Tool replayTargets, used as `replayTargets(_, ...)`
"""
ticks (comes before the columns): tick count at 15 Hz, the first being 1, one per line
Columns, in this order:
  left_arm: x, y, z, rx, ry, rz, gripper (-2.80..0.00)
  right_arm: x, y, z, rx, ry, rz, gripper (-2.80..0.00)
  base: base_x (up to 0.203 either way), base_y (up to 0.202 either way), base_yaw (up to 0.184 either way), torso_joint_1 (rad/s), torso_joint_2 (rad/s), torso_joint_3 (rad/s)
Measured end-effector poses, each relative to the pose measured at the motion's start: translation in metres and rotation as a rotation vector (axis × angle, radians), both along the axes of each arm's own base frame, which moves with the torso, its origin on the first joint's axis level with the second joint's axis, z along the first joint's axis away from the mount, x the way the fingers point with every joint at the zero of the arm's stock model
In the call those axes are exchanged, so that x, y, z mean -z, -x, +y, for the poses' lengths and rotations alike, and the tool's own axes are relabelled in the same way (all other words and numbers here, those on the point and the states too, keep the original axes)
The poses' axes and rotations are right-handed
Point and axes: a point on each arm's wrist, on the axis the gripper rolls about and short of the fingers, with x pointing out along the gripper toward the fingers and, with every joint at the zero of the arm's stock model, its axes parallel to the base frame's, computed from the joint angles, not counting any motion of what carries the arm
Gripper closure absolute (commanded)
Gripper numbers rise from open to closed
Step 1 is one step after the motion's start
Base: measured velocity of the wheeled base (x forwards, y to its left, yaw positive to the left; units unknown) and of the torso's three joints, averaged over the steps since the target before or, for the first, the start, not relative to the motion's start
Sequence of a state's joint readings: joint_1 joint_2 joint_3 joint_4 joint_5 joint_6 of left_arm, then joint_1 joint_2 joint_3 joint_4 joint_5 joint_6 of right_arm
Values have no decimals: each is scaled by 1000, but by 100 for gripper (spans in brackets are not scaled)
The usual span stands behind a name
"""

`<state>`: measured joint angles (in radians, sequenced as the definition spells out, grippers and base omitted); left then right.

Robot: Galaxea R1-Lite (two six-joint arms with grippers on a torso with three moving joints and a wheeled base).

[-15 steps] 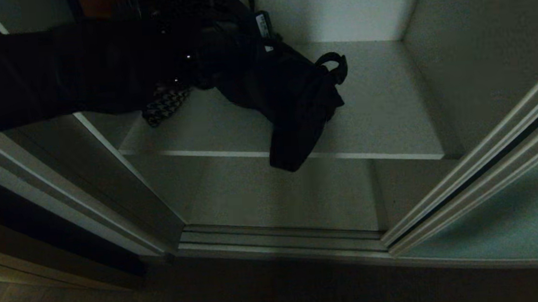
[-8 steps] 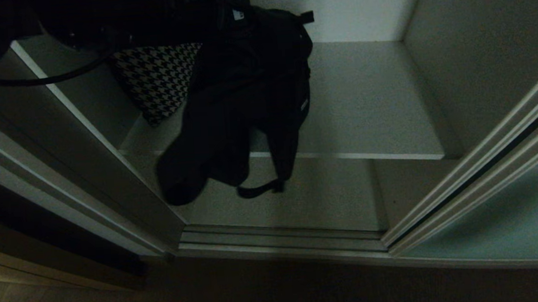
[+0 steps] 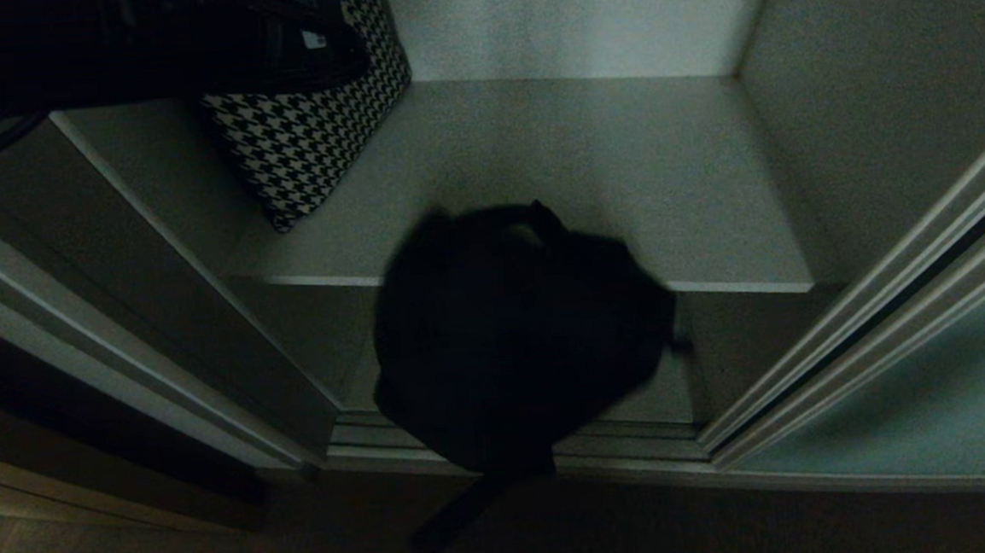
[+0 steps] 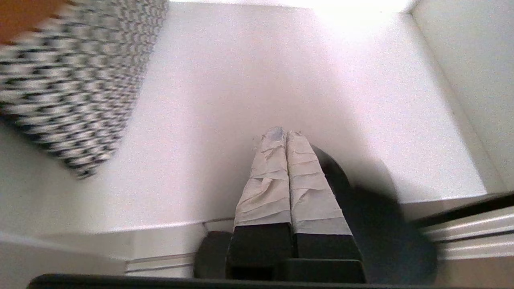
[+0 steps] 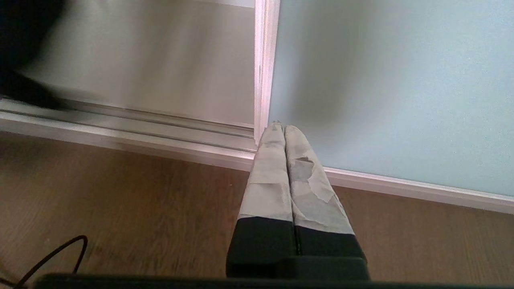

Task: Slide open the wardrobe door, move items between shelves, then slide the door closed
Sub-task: Place the bag on the lower shelf

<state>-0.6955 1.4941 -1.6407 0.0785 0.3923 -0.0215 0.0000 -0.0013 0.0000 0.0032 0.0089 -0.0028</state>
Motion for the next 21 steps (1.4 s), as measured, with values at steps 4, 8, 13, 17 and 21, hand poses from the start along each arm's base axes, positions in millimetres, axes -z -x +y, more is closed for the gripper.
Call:
replayTargets(4, 16, 4, 5, -6, -14, 42, 0, 0, 0, 0, 0, 0, 0, 0, 0, 0, 0, 0, 0, 0)
replayTargets(8, 66, -17, -7, -31, 5, 182, 0, 0, 0, 0, 0, 0, 0, 0, 0, 0, 0, 0, 0, 0)
replayTargets(13, 161, -50, -25, -116, -4, 495, 0, 0, 0, 0, 0, 0, 0, 0, 0, 0, 0, 0, 0, 0)
replayTargets(17, 243, -65, -35, -206, -39, 746, 0, 0, 0, 0, 0, 0, 0, 0, 0, 0, 0, 0, 0, 0)
replayTargets(21, 283, -79, -45, -137, -79, 841, 0, 0, 0, 0, 0, 0, 0, 0, 0, 0, 0, 0, 0, 0)
